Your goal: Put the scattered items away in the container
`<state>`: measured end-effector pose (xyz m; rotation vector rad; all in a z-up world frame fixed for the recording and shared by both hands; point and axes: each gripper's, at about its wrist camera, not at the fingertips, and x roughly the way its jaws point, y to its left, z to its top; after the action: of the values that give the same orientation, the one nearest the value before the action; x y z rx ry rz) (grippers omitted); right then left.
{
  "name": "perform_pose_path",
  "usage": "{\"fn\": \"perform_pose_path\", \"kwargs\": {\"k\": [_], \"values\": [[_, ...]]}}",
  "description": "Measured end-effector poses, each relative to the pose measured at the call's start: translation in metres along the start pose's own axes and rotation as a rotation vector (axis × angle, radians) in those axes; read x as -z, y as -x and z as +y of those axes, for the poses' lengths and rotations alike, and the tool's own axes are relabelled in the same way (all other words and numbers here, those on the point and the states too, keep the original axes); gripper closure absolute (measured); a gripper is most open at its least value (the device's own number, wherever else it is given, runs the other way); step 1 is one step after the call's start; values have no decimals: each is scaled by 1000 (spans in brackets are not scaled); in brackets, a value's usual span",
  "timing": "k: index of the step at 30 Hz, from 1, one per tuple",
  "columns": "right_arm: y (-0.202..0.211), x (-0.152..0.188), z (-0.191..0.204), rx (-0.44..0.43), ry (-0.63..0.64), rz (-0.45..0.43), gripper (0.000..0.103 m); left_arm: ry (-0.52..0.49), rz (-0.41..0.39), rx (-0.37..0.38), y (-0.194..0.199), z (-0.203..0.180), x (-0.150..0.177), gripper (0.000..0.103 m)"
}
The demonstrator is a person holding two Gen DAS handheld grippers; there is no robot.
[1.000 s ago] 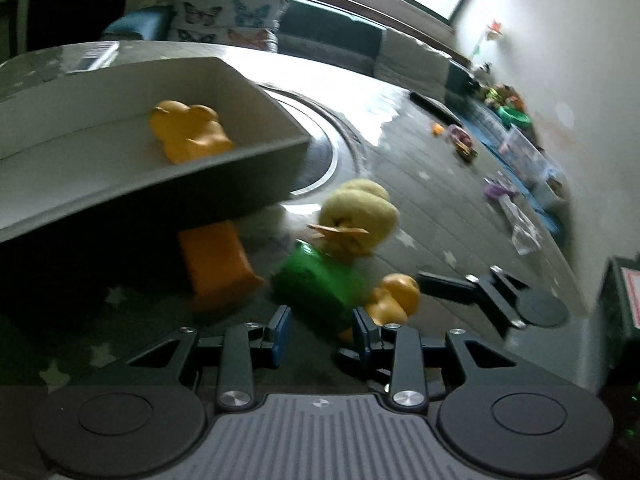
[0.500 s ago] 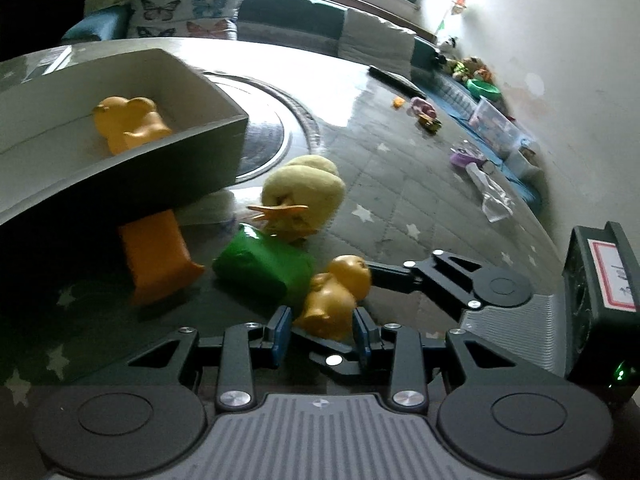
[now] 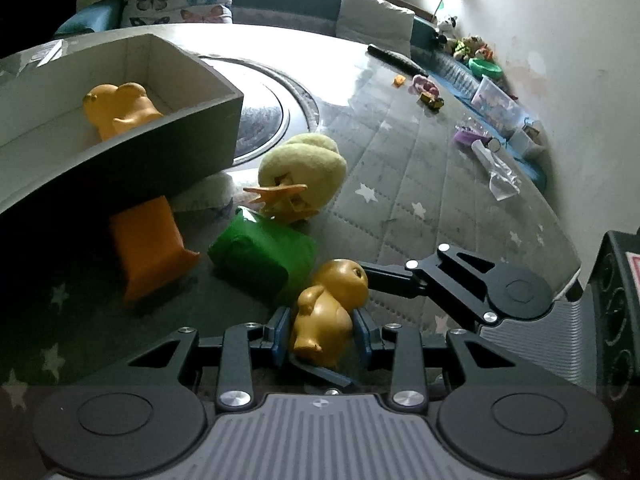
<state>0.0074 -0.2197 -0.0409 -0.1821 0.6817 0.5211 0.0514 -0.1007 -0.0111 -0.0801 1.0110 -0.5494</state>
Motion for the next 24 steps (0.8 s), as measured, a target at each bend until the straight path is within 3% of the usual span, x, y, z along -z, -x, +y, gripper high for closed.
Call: {"fn": "perform_pose_path", "kwargs": {"k": [13, 24], "values": [[15, -20, 14, 14, 61, -54, 30, -3, -83, 2, 34, 3, -4, 67], [-8, -89, 27, -35, 195, -175, 30, 24, -222, -95, 78, 38, -45, 67]]}}
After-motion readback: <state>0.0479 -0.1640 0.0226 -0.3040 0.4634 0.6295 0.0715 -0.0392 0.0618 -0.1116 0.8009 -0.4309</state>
